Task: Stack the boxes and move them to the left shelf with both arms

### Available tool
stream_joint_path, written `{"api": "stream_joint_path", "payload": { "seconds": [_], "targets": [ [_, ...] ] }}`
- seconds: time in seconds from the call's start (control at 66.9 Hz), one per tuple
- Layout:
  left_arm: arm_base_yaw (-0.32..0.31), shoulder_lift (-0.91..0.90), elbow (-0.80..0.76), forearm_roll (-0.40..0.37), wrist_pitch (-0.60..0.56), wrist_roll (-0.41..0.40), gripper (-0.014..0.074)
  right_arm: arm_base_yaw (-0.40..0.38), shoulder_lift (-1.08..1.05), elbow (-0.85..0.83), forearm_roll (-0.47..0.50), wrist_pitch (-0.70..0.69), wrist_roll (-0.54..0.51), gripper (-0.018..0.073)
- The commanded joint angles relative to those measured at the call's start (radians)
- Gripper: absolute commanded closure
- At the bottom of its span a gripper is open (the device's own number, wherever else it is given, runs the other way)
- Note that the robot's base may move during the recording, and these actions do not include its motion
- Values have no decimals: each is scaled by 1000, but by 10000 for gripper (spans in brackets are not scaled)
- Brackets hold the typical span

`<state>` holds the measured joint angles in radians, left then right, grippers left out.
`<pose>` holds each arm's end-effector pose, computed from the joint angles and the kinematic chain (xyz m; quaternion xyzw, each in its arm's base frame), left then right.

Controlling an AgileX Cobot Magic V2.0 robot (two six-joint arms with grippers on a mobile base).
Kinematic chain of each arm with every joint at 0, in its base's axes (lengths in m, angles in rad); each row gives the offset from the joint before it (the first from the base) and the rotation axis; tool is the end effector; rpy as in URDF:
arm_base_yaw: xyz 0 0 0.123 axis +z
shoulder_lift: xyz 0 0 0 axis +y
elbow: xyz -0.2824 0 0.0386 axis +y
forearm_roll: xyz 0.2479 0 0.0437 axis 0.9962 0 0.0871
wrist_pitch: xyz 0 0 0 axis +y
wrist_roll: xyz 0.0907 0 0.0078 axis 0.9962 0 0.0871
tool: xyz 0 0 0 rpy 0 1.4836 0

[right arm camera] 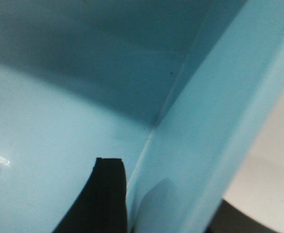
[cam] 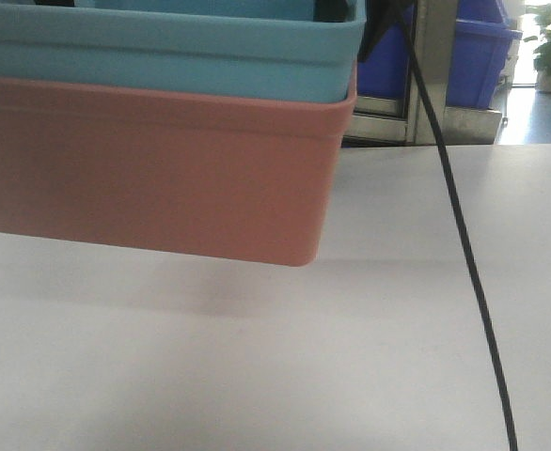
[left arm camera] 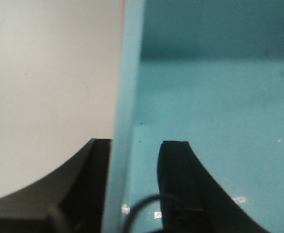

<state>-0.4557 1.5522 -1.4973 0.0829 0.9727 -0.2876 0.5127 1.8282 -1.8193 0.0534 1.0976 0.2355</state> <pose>0.3052 -0.1426 0.3627 0.0913 0.9456 -0.0754 0.3030 0.3509 0.2025 0.3503 -0.1277 0.9534 0.1238 0.2438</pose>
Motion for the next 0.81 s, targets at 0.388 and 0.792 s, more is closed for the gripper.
{"api": "stream_joint_path", "payload": {
  "seconds": [0.388,0.792],
  "targets": [
    [-42,-69,-42,-167,-83,90,599,9,-55,-47,47,-176,-40,505],
    [-42,-69,-42,-168,-83,90,599,9,-55,-47,47,-176,-40,505]
  ]
}}
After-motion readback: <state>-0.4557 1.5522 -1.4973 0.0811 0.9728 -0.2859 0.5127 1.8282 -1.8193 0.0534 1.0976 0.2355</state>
